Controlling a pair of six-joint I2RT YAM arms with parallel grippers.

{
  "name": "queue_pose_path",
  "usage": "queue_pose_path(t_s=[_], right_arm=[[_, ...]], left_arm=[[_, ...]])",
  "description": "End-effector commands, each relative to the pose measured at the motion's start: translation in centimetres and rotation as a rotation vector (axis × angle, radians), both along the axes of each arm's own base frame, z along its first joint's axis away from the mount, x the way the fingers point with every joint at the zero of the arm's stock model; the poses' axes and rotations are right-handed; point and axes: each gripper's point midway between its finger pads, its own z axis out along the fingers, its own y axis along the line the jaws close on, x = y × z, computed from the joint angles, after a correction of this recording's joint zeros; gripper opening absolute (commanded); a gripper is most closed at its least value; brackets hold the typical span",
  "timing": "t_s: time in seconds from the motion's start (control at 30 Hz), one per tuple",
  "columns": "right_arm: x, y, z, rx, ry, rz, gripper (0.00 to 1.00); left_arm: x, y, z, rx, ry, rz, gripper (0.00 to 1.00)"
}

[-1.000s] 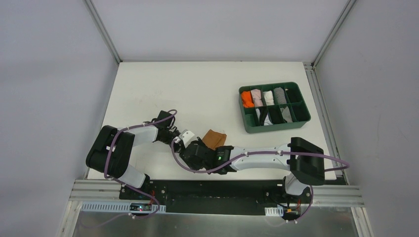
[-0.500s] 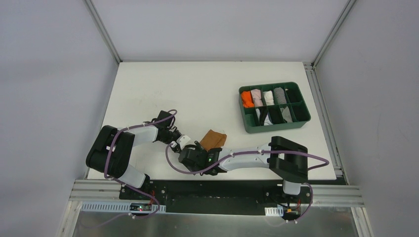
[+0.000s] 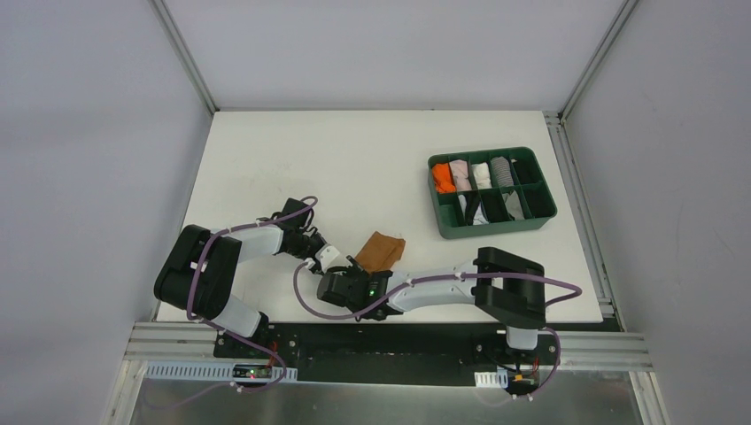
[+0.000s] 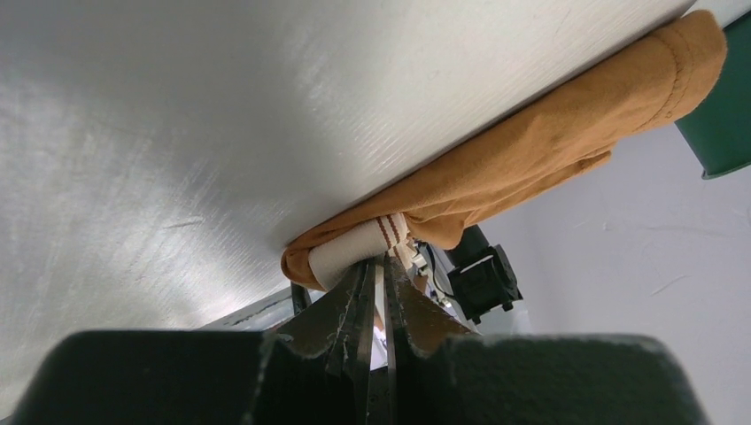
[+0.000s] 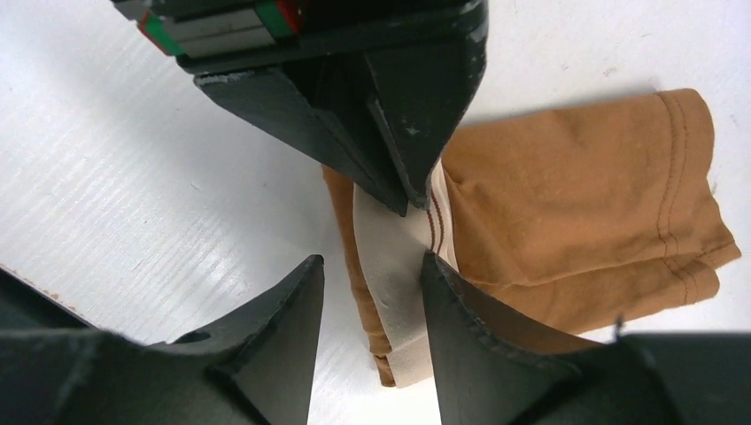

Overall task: Roll the underwear
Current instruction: Roll the underwear to the center of the board.

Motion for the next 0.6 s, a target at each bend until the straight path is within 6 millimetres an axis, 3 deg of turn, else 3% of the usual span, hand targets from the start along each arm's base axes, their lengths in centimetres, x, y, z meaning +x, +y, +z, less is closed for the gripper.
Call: queue_pose_path(t_s=[0.0, 0.13, 0.2, 0.3, 0.43, 0.57], right_arm=[[0.9, -2.6, -2.0, -0.130, -0.078, -0.018, 0.49], [0.7, -2.9, -2.6, -0.155, -0.099, -0.024, 0.45], [0.7, -3.2, -3.2, -0.164, -0.098, -0.038, 0.31], [0.5, -3.1, -3.8, -0.154, -0.085, -0.047, 0.00], [0.0, -2.5, -3.7, -0.100, -0.032, -0.042, 0.00], [-1.1, -1.8, -3.0, 0.029, 0.117, -0.044, 0.00]], left_arm=[[-1.5, 1.9, -2.6, 0.131, 0.022, -0.025, 0.12], [-1.2, 1.7, -2.4, 0.120, 0.021, -0.034, 0.12], [-1.1, 1.6, -2.3, 0.109, 0.018, -0.043, 0.12], [-1.0, 1.6, -2.2, 0.103, 0.016, -0.048, 0.13], [-0.8, 1.6, -1.6, 0.080, -0.006, -0.049, 0.18], [-0.4, 1.8, 0.3, 0.065, -0.069, -0.035, 0.36]])
